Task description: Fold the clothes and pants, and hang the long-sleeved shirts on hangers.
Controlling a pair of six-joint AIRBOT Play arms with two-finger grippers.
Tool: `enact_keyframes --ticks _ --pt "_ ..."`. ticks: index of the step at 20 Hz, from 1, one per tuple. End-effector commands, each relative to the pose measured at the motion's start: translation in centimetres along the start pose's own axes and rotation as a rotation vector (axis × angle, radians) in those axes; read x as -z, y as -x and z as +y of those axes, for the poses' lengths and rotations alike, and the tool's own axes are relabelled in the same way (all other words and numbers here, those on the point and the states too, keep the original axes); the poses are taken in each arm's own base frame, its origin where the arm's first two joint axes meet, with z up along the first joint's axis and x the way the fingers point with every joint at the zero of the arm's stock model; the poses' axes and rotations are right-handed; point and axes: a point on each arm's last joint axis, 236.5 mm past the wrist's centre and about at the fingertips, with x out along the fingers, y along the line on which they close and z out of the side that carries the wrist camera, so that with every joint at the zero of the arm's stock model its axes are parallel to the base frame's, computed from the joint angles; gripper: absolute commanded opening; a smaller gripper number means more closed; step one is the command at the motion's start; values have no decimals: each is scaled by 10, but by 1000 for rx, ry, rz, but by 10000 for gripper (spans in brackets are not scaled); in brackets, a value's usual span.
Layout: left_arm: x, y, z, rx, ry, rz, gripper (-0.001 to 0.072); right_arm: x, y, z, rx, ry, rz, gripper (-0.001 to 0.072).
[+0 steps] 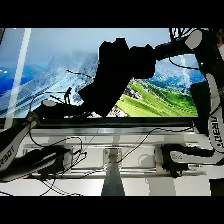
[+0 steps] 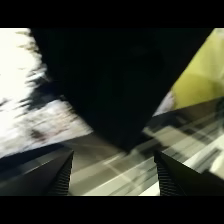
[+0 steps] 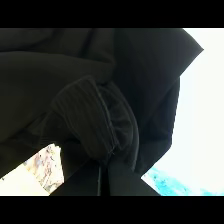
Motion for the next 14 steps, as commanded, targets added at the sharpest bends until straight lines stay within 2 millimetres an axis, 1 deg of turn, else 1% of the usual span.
enact_keyframes --ticks 1,4,6,7,8,9,10,11,12,13,14 --pt "-15 -25 -4 -13 39 -45 579 -1 0 2 -8 -6 -3 17" --pt "-31 -42 -14 -15 20 -17 579 -1 1 3 -14 -10 -5 17" --pt "-43 -46 -21 -24 11 -6 576 -1 1 3 -15 -10 -4 17" --pt "-54 -46 -29 -12 0 -25 572 -1 1 3 -14 -10 -4 17" --pt "-66 -45 -33 -13 -16 -54 550 -2 1 3 -14 -10 -7 18" --pt "-79 -45 -37 -16 -21 -86 542 -2 2 3 -14 -9 -7 17" --pt "-88 -46 -37 -20 2 -109 518 -2 2 3 -13 -9 -7 17" --pt "-92 -49 -37 -21 21 -112 406 -2 2 3 -13 -9 -8 17" --pt "-94 -53 -36 -22 24 -105 256 -2 2 3 -13 -9 -8 17" --pt "-96 -58 -36 -23 27 -99 90 -2 2 3 -13 -9 -8 17" --pt "-99 -61 -38 -14 38 -100 8 -2 2 3 -13 -9 -7 17"
